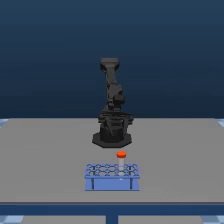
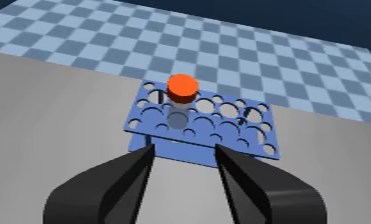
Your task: Pick up the centrifuge tube on the rack
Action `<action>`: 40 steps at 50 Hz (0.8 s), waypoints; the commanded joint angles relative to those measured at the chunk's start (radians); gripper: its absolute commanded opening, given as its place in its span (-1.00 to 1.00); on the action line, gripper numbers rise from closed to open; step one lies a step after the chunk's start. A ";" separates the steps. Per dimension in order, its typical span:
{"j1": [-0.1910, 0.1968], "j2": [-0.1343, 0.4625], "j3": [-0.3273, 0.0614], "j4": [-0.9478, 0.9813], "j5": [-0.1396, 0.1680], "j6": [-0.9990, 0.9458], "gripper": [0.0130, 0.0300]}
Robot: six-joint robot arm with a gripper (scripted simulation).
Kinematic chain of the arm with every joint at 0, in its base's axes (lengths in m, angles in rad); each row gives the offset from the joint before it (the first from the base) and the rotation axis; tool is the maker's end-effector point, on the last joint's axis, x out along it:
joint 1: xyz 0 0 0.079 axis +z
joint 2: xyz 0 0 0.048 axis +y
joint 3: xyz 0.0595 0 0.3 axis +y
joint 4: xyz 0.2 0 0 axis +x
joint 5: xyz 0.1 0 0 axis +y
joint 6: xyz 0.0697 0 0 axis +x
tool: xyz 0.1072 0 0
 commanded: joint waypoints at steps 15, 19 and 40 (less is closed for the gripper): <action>0.005 0.015 -0.007 0.102 -0.007 -0.097 1.00; 0.007 0.022 -0.011 0.148 -0.010 -0.140 1.00; 0.022 0.072 -0.038 0.408 -0.031 -0.377 1.00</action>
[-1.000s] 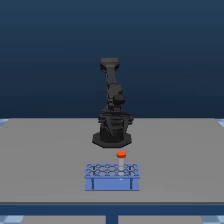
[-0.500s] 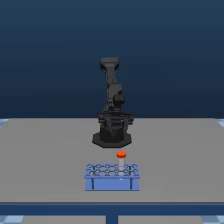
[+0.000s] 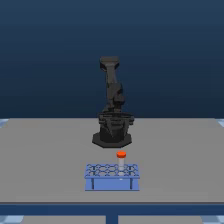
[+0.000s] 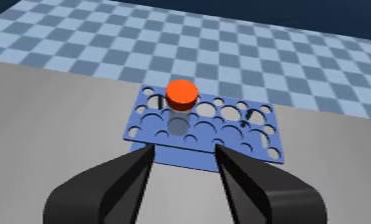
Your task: Pick up the centrifuge tube on the rack
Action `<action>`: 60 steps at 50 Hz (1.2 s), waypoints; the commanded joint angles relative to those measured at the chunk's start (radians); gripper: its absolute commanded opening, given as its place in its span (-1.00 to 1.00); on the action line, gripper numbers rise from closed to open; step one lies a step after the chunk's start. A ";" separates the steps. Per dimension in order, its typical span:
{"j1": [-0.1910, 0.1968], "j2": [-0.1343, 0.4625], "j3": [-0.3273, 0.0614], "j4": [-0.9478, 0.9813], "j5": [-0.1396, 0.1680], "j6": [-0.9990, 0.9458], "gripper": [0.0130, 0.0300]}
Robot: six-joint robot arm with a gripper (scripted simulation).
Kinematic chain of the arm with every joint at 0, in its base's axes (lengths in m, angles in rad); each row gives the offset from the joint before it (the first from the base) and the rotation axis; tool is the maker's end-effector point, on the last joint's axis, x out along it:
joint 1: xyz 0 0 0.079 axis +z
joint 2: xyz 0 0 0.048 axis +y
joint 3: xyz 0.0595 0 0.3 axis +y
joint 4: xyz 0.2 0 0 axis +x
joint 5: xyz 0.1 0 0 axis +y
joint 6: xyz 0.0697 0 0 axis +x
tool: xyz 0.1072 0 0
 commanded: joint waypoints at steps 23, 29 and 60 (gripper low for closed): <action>0.035 0.140 -0.090 0.351 -0.055 -0.302 1.00; 0.042 0.180 -0.119 0.408 -0.065 -0.340 1.00; 0.066 0.353 -0.276 0.734 -0.093 -0.577 1.00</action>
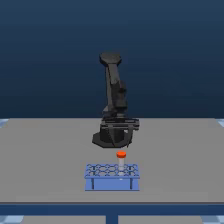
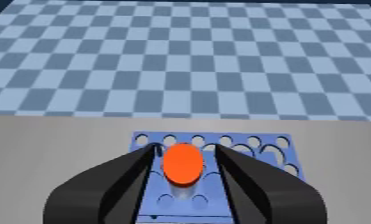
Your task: Pick up the centrifuge tube on the rack
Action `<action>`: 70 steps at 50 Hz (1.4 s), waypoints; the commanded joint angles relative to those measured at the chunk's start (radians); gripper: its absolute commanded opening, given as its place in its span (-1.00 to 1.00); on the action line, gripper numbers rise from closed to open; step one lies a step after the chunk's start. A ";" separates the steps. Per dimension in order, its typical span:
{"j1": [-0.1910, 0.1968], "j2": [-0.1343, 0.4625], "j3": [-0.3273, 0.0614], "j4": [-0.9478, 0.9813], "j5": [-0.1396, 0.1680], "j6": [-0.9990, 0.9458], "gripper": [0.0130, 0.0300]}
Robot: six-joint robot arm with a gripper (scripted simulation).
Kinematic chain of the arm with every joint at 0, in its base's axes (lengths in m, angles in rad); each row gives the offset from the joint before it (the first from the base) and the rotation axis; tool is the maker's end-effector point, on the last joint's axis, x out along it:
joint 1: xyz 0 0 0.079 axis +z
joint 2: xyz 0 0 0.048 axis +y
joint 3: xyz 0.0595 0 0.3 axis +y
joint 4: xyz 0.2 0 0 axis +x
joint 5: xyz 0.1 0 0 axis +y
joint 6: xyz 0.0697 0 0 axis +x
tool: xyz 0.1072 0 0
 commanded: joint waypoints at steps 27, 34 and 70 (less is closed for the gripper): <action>0.007 0.056 -0.055 0.111 -0.010 -0.092 1.00; 0.007 0.059 -0.055 0.093 -0.012 -0.073 1.00; 0.007 0.080 -0.028 -0.149 -0.036 0.169 1.00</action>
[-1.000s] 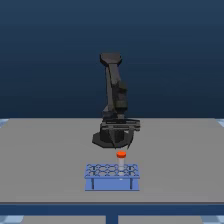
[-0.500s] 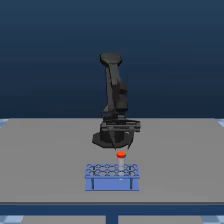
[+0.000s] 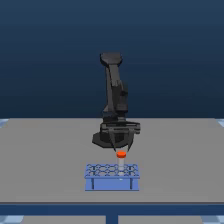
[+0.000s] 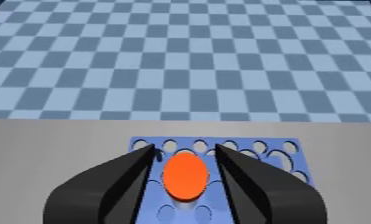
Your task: Pick up the centrifuge tube on the rack
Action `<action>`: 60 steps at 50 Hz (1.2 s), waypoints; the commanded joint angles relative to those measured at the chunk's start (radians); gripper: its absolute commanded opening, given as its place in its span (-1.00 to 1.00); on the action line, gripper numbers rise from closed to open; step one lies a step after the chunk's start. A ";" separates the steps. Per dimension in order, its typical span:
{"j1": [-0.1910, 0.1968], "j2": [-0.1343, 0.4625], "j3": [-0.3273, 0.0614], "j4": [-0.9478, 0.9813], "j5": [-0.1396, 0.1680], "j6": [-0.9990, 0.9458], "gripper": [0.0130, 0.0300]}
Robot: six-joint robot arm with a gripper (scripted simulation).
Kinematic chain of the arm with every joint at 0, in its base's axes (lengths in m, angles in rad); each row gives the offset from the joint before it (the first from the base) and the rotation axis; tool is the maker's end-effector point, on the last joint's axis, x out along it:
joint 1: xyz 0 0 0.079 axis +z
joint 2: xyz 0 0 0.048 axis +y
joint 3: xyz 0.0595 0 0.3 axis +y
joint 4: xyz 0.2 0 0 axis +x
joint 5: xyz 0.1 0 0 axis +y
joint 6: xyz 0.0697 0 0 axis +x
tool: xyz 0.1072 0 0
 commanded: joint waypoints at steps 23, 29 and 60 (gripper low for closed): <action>0.000 0.053 0.033 -0.282 -0.066 0.300 1.00; 0.000 0.063 0.038 -0.316 -0.078 0.334 1.00; 0.000 0.085 0.048 -0.378 -0.105 0.400 -1.00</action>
